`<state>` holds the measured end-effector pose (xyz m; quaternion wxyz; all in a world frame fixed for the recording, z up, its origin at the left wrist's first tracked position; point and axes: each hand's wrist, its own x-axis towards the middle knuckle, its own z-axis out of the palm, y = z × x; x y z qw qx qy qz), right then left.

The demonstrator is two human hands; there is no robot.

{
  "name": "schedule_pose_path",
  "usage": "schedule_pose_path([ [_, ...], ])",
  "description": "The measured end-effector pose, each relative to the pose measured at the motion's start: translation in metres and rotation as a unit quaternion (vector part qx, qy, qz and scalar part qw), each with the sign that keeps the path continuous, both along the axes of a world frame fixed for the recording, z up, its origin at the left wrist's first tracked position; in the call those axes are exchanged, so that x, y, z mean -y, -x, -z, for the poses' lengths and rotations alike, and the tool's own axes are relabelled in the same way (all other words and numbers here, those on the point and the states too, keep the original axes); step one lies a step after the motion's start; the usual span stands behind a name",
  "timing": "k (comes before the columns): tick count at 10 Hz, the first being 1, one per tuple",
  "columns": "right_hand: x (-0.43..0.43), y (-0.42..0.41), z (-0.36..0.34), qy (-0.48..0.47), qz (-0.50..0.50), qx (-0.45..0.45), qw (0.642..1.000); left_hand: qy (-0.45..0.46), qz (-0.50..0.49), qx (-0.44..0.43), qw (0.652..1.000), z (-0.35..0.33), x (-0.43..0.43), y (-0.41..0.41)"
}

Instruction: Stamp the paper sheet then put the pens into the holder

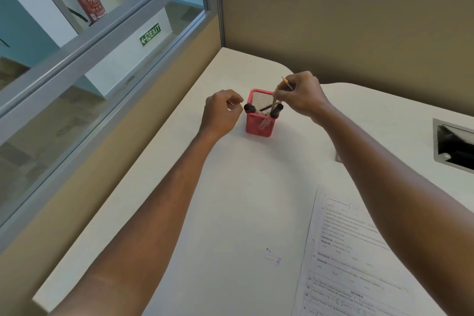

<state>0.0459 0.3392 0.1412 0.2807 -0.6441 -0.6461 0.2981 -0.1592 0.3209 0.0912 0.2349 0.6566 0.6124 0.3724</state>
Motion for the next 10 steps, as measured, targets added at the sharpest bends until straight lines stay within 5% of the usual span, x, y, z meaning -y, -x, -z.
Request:
schedule_pose_path([
  [2,0.001,-0.006,-0.008,0.042,-0.004,-0.061,0.997,0.0,0.002,0.012,1.0,0.003,0.002,-0.001],
  [5,-0.002,0.001,-0.02,-0.063,-0.005,-0.108,0.992,-0.004,-0.003,0.015,1.0,0.001,0.001,0.0],
  [10,0.002,0.009,-0.006,-0.038,0.006,-0.06,0.997,0.004,-0.017,0.046,0.999,0.001,0.003,0.005],
])
